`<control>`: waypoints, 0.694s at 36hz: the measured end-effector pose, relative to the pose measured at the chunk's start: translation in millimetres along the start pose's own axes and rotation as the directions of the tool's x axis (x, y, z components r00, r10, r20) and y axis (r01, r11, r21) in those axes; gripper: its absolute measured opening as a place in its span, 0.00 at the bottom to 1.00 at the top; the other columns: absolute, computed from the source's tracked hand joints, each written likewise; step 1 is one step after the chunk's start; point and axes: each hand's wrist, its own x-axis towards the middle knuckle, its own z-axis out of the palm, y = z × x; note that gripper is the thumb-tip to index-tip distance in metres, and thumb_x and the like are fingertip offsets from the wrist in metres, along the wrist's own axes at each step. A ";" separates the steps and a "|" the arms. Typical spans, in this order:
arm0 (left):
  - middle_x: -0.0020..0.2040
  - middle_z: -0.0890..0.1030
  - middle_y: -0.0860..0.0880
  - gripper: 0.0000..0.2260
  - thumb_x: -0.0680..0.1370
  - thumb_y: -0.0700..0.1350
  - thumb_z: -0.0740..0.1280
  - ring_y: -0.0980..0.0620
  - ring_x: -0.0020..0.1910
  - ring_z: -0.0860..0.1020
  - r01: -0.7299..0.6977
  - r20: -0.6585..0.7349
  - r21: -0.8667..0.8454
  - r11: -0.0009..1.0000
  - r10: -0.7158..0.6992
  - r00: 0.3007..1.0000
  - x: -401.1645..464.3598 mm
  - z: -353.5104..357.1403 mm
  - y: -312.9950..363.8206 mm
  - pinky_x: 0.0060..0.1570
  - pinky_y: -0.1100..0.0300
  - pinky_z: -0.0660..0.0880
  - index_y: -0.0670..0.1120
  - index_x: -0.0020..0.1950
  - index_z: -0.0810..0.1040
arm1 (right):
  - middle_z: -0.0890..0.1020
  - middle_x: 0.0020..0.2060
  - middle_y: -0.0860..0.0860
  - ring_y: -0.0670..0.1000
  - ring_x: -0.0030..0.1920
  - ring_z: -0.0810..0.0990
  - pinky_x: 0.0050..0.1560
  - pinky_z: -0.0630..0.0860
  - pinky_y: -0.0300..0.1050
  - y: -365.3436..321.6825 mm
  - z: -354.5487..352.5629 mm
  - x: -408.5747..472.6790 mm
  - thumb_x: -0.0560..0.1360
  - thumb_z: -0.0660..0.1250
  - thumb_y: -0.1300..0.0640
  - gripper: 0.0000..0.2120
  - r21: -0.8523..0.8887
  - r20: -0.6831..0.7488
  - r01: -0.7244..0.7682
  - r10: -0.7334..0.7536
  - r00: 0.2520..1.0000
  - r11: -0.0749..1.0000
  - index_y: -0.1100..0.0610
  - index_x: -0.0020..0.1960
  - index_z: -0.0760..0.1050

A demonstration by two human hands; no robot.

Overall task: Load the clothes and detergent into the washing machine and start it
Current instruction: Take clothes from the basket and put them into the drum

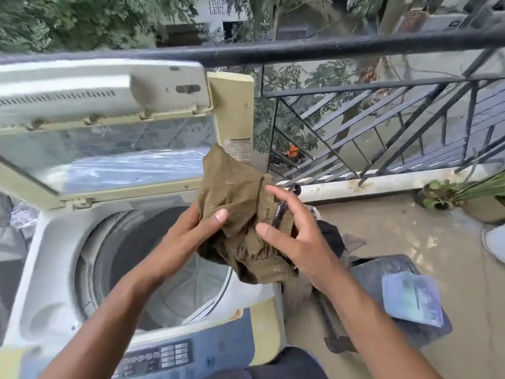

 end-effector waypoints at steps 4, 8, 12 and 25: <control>0.61 0.86 0.53 0.15 0.83 0.50 0.68 0.56 0.59 0.84 -0.010 -0.079 0.027 1.000 0.012 0.997 -25.8 -31.3 -9.3 0.52 0.65 0.80 0.50 0.68 0.79 | 0.73 0.73 0.39 0.40 0.74 0.70 0.76 0.67 0.47 -5.8 60.7 -3.6 0.74 0.77 0.48 0.38 -0.137 0.072 0.012 -0.002 0.997 0.990 0.43 0.78 0.64; 0.58 0.87 0.51 0.14 0.82 0.49 0.71 0.53 0.57 0.85 0.050 -0.124 0.094 0.994 -0.038 0.991 -44.4 -71.4 -37.0 0.57 0.55 0.82 0.49 0.67 0.79 | 0.69 0.72 0.33 0.31 0.72 0.66 0.72 0.64 0.30 0.8 116.1 -3.2 0.72 0.77 0.44 0.41 -0.223 0.126 0.004 0.025 0.992 0.975 0.41 0.79 0.59; 0.47 0.84 0.65 0.10 0.80 0.42 0.74 0.64 0.48 0.82 0.131 -0.178 0.182 0.974 -0.098 0.979 -60.3 -109.6 -68.8 0.50 0.64 0.78 0.52 0.58 0.77 | 0.73 0.66 0.32 0.32 0.68 0.71 0.66 0.66 0.26 11.4 162.1 -1.7 0.75 0.76 0.47 0.39 -0.233 0.183 -0.038 0.082 0.980 0.972 0.41 0.79 0.59; 0.55 0.84 0.50 0.17 0.75 0.50 0.74 0.50 0.52 0.82 0.437 -0.178 0.520 0.734 -0.407 0.896 -74.6 -177.4 -147.1 0.57 0.51 0.80 0.50 0.63 0.78 | 0.82 0.56 0.52 0.53 0.56 0.81 0.54 0.77 0.47 107.7 265.5 29.4 0.77 0.69 0.52 0.23 -0.596 0.249 -0.101 0.302 0.920 0.797 0.49 0.71 0.69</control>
